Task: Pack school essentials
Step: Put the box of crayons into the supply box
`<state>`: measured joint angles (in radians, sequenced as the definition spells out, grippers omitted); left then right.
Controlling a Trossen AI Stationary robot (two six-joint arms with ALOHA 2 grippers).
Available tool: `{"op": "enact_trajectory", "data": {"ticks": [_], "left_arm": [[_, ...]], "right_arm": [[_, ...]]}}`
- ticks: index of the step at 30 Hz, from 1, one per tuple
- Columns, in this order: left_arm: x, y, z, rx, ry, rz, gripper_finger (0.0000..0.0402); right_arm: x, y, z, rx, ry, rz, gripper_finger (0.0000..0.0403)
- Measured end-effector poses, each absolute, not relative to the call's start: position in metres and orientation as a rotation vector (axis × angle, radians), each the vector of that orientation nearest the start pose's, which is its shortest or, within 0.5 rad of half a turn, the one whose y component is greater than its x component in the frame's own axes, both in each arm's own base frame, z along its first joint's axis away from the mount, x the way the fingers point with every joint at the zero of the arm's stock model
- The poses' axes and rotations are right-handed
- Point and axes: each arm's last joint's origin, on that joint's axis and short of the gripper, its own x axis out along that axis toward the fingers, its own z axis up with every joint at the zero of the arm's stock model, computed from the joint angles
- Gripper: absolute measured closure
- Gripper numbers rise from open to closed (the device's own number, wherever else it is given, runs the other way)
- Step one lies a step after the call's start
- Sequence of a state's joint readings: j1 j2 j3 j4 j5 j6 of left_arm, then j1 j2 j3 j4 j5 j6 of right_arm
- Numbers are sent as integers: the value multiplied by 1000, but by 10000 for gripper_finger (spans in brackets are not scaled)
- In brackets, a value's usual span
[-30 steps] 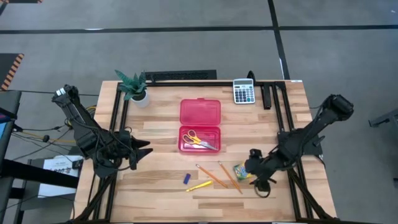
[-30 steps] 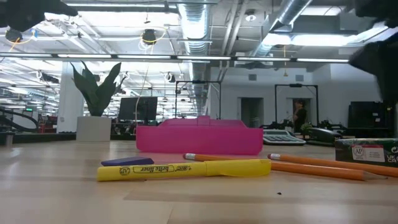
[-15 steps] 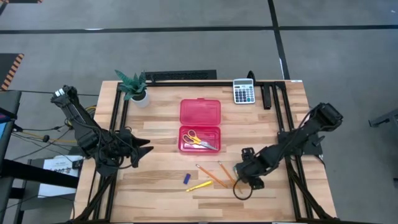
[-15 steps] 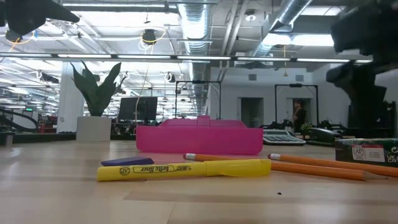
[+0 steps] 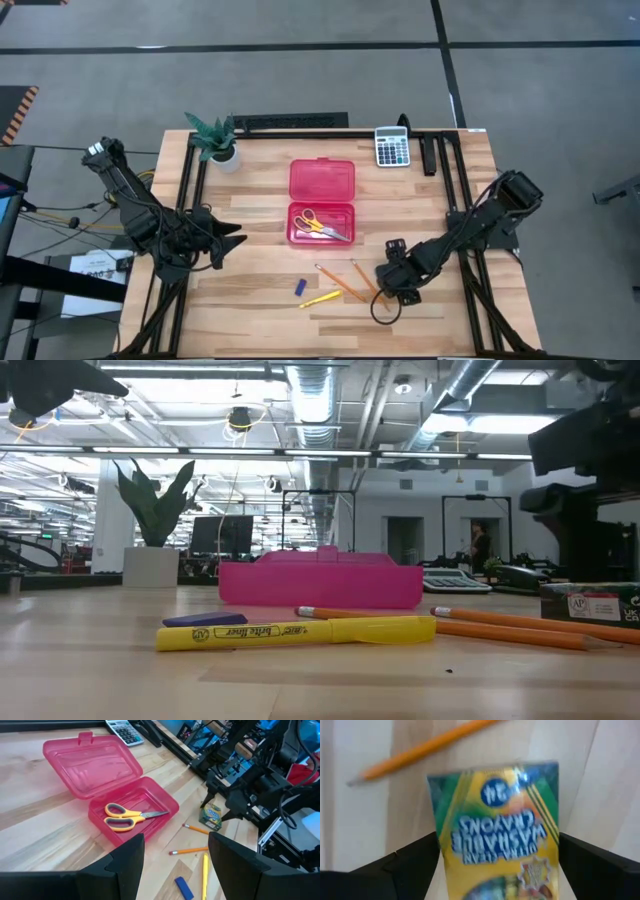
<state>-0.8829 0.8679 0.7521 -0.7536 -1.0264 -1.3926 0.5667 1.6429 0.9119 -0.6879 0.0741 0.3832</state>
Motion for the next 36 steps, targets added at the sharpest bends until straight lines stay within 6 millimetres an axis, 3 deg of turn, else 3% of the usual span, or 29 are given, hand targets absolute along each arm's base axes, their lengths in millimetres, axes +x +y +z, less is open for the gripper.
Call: {"op": "enact_trajectory", "data": {"ticks": [14,19,24,29,36], "left_arm": [[116,-102,273,-642,301,422,193],[116,-102,273,-641,300,422,193],[116,-103,273,-634,301,421,193],[116,-102,273,-634,301,421,193],[116,-102,273,-622,302,420,193]], "right_arm": [[235,147,156,-130,1389,140,129],[245,151,175,-104,1339,152,132],[265,148,207,-122,1261,181,132],[296,121,241,-200,1125,126,132],[333,49,265,-140,971,-67,132]]}}
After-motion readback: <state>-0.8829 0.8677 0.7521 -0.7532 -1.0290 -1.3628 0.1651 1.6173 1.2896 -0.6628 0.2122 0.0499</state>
